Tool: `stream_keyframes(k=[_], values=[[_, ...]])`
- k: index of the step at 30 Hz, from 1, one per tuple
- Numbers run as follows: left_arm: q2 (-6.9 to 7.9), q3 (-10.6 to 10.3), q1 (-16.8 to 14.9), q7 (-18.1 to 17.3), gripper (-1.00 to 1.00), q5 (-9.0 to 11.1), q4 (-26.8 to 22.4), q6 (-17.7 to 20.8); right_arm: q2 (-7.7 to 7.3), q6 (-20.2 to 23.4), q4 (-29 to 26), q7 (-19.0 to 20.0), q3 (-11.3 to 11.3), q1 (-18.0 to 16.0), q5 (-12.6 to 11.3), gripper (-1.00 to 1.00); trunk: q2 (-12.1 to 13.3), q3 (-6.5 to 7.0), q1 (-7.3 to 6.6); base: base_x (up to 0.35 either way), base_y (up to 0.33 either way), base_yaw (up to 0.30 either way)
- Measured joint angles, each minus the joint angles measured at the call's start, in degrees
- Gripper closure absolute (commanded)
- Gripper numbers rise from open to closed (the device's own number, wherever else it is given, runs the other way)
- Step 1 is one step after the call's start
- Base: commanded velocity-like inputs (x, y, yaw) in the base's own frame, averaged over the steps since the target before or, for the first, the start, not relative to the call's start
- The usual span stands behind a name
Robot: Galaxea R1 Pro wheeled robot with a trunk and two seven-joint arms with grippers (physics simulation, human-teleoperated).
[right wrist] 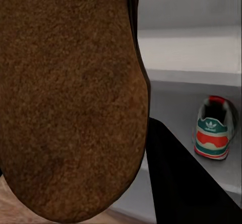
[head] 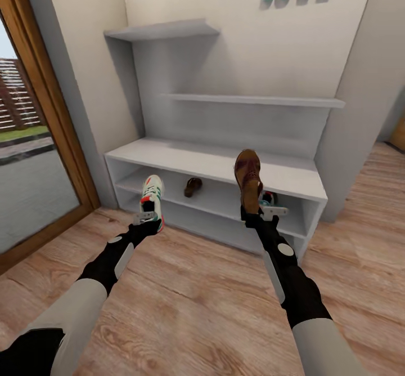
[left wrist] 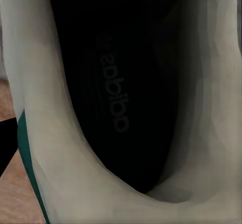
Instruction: Pick up the two gym shoes and the two sandals from the corridor floor and place them onto the hallstand (shoe rack) in the corridor, making sure they are on the rack and not on the floor. Arrange them so the two gym shoes are next to each other and the two sandals are next to each other.
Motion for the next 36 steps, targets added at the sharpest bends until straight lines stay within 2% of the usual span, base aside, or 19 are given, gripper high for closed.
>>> stream_keyframes(k=[12,23,36], values=[[0.0,0.0,0.0,0.0,1.0,-0.01,-0.01,-0.01,0.0,0.01,-0.01,0.0,0.02,0.0,0.0,1.0,0.0,0.0,0.01,0.004,0.01,-0.3],[0.0,0.0,-0.01,0.01,1.0,0.02,-0.03,0.01,0.0,-0.01,0.0,0.0,-0.01,0.0,0.0,1.0,0.0,0.0,0.01,0.0,0.236,-0.3],[0.01,0.0,0.01,0.0,1.0,0.02,-0.04,0.01,0.01,-0.01,0.0,0.0,0.0,-0.01,0.0,1.0,0.0,0.0,0.01,0.0,0.051,-0.228]])
